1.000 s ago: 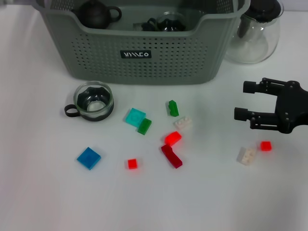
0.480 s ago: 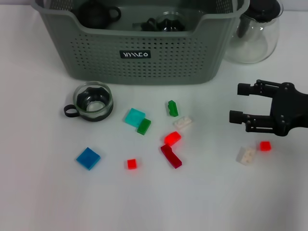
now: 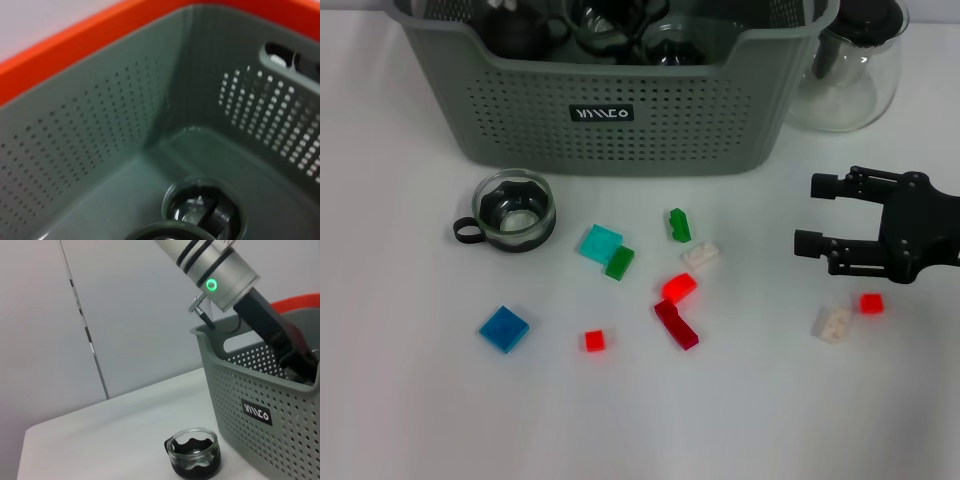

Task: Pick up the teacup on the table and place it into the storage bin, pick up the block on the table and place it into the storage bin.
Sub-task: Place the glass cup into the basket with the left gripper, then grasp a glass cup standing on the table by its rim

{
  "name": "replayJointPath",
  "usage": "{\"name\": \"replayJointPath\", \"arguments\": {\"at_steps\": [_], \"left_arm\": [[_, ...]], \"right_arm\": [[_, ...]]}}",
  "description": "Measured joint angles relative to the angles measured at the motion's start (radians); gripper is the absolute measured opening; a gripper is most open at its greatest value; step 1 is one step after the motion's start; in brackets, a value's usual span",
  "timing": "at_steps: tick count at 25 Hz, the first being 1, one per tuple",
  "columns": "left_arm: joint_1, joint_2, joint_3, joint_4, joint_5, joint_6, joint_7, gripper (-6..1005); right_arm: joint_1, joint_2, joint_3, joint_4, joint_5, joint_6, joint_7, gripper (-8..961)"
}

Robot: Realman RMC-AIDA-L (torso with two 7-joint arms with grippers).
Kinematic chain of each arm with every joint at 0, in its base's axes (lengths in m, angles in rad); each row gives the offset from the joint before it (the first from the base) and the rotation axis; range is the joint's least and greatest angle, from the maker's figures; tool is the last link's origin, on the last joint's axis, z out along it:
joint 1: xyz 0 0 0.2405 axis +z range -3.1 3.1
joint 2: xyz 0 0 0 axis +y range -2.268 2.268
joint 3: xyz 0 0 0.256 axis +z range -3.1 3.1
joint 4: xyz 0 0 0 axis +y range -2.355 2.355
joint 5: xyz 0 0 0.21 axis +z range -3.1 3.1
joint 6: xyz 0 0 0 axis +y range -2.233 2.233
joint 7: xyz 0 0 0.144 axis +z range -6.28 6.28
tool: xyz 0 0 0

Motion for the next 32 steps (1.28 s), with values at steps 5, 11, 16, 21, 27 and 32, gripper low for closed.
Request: {"name": "replayJointPath", "arguments": {"at_steps": [5, 11, 16, 21, 27, 32], "left_arm": [[0.004, -0.006, -0.004, -0.001, 0.006, 0.0, 0.0, 195], [0.005, -0.012, -0.008, 0.014, 0.004, 0.012, -0.009, 215], [0.06, -0.025, -0.057, 0.173, -0.051, 0.079, -0.005, 232], [0.221, -0.037, -0.102, 0.527, -0.297, 0.221, 0.035, 476], [0.411, -0.006, -0.195, 0.639, -0.778, 0.414, 0.253, 497], [0.61, -0.004, -0.274, 0.563, -1.061, 0.624, 0.584, 497]], "right_arm": [[0.0, 0.0, 0.0, 0.0, 0.0, 0.0, 0.0, 832], [-0.004, -0.002, -0.001, 0.002, -0.001, -0.001, 0.0, 832], [-0.008, -0.007, 0.002, 0.01, -0.002, -0.002, 0.0, 833], [-0.009, -0.008, 0.004, 0.014, -0.002, -0.001, 0.0, 833], [-0.01, -0.008, 0.005, 0.014, -0.002, -0.001, 0.0, 834], [-0.01, -0.009, 0.006, 0.024, -0.002, -0.001, 0.0, 834]]}}
